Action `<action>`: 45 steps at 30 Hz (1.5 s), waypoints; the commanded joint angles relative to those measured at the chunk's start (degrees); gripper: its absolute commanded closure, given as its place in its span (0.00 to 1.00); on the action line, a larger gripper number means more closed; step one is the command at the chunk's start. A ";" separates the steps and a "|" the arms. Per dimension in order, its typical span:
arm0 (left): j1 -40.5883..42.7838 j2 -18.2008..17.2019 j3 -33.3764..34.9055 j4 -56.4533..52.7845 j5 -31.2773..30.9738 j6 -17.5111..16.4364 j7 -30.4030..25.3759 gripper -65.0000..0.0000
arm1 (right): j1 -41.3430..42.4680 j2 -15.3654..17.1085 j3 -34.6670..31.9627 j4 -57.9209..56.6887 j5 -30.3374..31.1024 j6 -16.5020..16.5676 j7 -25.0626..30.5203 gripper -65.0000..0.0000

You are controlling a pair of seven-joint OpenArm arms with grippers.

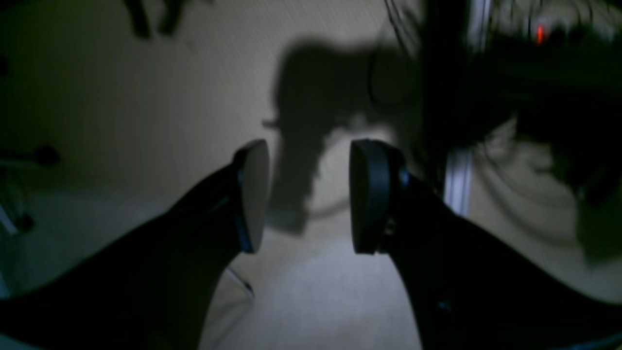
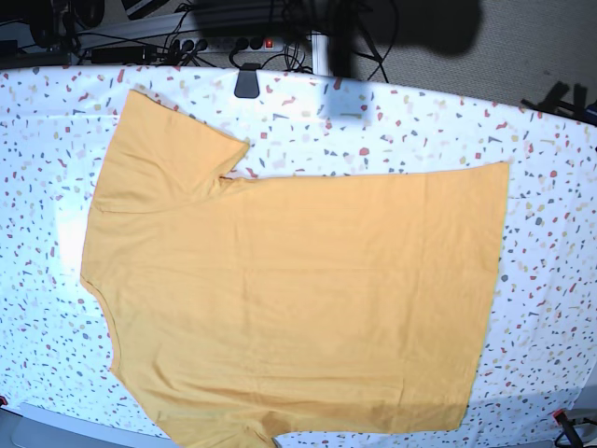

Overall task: Fold the T-shirt properly
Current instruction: 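Move both grippers from rest toward the shirt's shoulder corners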

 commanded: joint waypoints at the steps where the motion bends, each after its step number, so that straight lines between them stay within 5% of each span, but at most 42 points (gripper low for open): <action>1: 1.53 -0.24 -0.96 2.03 0.24 0.20 -0.37 0.59 | -1.62 0.31 1.29 2.32 0.31 1.51 0.55 0.50; 8: 2.73 -0.22 -5.42 11.82 0.26 0.20 5.35 0.59 | -1.57 0.46 7.67 14.03 0.37 5.51 -2.69 0.50; 15: 3.10 -0.22 -6.14 23.78 0.50 1.03 17.97 0.59 | -1.09 0.44 10.71 21.14 0.48 5.79 -2.80 0.50; 29: -1.22 -0.24 -6.14 38.93 4.55 0.96 18.51 0.59 | 7.91 0.44 11.54 25.05 0.46 5.79 -5.70 0.50; 35: -7.39 -0.24 -6.10 38.95 7.43 -7.58 18.51 0.59 | 12.96 0.44 11.54 25.57 -2.36 5.77 -8.52 0.50; 39: -11.47 -0.24 -6.10 38.95 7.58 -9.81 18.53 0.59 | 16.52 0.68 11.54 25.57 -10.12 5.51 -12.63 0.50; 45: -15.96 -0.24 -6.10 38.95 7.34 -13.14 18.51 0.59 | 17.81 6.21 11.19 25.62 -22.99 5.77 -14.16 0.50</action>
